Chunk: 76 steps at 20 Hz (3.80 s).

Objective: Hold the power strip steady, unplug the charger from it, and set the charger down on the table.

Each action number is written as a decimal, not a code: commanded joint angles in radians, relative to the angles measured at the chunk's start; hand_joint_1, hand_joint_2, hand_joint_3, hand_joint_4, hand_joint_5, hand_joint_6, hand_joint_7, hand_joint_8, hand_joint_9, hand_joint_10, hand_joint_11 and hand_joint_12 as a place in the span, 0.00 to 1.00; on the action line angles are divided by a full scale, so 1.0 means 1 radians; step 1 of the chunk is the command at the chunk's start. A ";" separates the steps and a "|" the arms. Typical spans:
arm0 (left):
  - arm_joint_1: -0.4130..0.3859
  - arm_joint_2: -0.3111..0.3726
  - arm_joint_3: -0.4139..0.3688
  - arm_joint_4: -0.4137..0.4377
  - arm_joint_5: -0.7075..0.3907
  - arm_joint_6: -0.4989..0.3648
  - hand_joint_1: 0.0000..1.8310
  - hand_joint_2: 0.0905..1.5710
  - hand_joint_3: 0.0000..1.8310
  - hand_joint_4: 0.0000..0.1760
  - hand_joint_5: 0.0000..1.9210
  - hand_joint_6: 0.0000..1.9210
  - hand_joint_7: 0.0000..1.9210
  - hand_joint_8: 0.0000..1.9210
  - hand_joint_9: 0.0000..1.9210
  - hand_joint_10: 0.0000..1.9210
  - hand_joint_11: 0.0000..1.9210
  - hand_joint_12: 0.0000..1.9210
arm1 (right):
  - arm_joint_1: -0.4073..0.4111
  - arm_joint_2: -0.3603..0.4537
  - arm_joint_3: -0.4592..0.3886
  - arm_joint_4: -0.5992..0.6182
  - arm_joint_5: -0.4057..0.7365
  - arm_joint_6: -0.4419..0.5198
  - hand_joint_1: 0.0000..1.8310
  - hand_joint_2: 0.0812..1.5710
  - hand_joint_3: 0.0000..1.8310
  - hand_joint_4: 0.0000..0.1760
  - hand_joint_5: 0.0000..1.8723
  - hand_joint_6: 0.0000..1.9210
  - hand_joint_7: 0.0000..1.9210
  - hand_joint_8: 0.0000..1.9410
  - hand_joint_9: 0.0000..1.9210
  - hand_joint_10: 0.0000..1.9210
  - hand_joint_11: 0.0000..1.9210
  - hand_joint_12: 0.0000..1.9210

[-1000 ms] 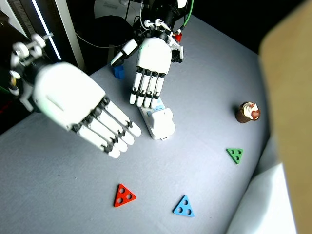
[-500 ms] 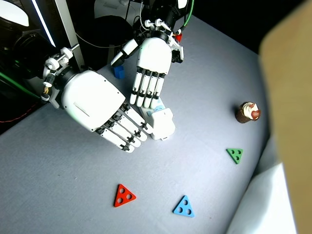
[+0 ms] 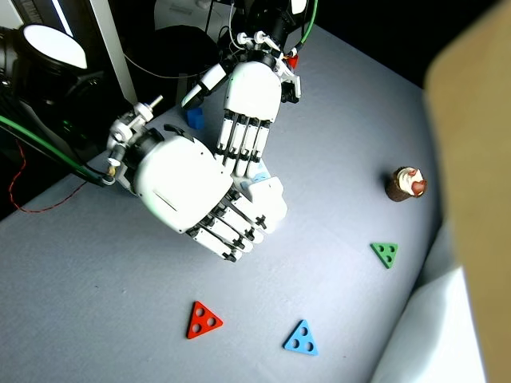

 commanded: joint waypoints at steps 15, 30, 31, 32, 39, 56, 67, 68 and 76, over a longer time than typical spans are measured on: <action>-0.023 -0.010 0.009 -0.011 -0.047 -0.008 0.00 0.66 0.00 0.00 0.07 0.00 0.07 0.00 0.06 0.00 0.04 0.02 | 0.021 -0.117 0.140 -0.161 -0.006 0.091 0.63 0.63 0.00 0.00 0.29 0.00 0.30 0.00 0.30 0.00 0.12 0.42; -0.007 -0.014 0.008 -0.011 -0.040 -0.033 0.00 0.65 0.00 0.00 0.06 0.00 0.06 0.00 0.06 0.00 0.05 0.01 | 0.003 -0.100 0.128 -0.197 -0.030 0.119 0.62 0.64 0.00 0.00 0.42 0.00 0.41 0.00 0.41 0.01 0.21 0.44; -0.004 -0.014 0.008 -0.011 -0.040 -0.037 0.00 0.65 0.00 0.00 0.06 0.00 0.06 0.00 0.05 0.00 0.04 0.01 | 0.003 -0.103 0.134 -0.197 -0.030 0.119 0.63 0.67 0.00 0.00 0.54 0.34 0.48 0.00 0.48 0.00 0.29 0.43; -0.002 -0.014 0.008 -0.011 -0.041 -0.038 0.00 0.65 0.00 0.00 0.06 0.00 0.06 0.00 0.05 0.00 0.04 0.01 | 0.004 -0.105 0.138 -0.197 -0.030 0.119 0.63 0.67 0.00 0.00 0.54 0.34 0.48 0.00 0.48 0.00 0.29 0.43; 0.001 -0.017 0.015 -0.011 -0.041 -0.040 0.00 0.65 0.00 0.00 0.07 0.00 0.07 0.00 0.06 0.00 0.05 0.01 | 0.009 -0.102 0.136 -0.220 -0.030 0.119 0.68 0.65 0.00 0.13 0.57 0.43 0.62 0.34 0.64 0.07 0.43 0.51; 0.005 -0.021 0.022 -0.011 -0.047 -0.048 0.00 0.65 0.00 0.00 0.06 0.00 0.06 0.00 0.06 0.00 0.04 0.01 | 0.020 0.013 0.029 -0.515 -0.076 0.108 0.70 0.65 0.00 0.00 0.57 0.43 0.64 0.28 0.59 0.24 0.43 0.47; -0.001 -0.015 0.023 -0.015 -0.057 -0.049 0.00 0.65 0.00 0.00 0.05 0.00 0.06 0.00 0.05 0.00 0.04 0.01 | -0.084 0.122 -0.036 -1.014 0.032 -0.318 0.75 0.64 0.00 0.00 0.56 0.42 0.62 0.28 0.58 0.48 0.43 0.46; -0.002 -0.014 0.023 -0.015 -0.057 -0.049 0.00 0.65 0.00 0.00 0.05 0.00 0.06 0.00 0.05 0.00 0.04 0.01 | -0.084 0.122 -0.030 -1.025 0.058 -0.350 0.69 0.65 0.00 0.05 0.57 0.44 0.61 0.33 0.57 0.23 0.42 0.45; -0.006 -0.011 0.025 -0.015 -0.057 -0.049 0.00 0.65 0.00 0.00 0.05 0.00 0.06 0.00 0.05 0.00 0.04 0.01 | -0.084 0.121 -0.003 -1.054 0.314 -0.517 0.69 0.66 0.00 0.05 0.55 0.47 0.59 0.36 0.56 0.24 0.41 0.47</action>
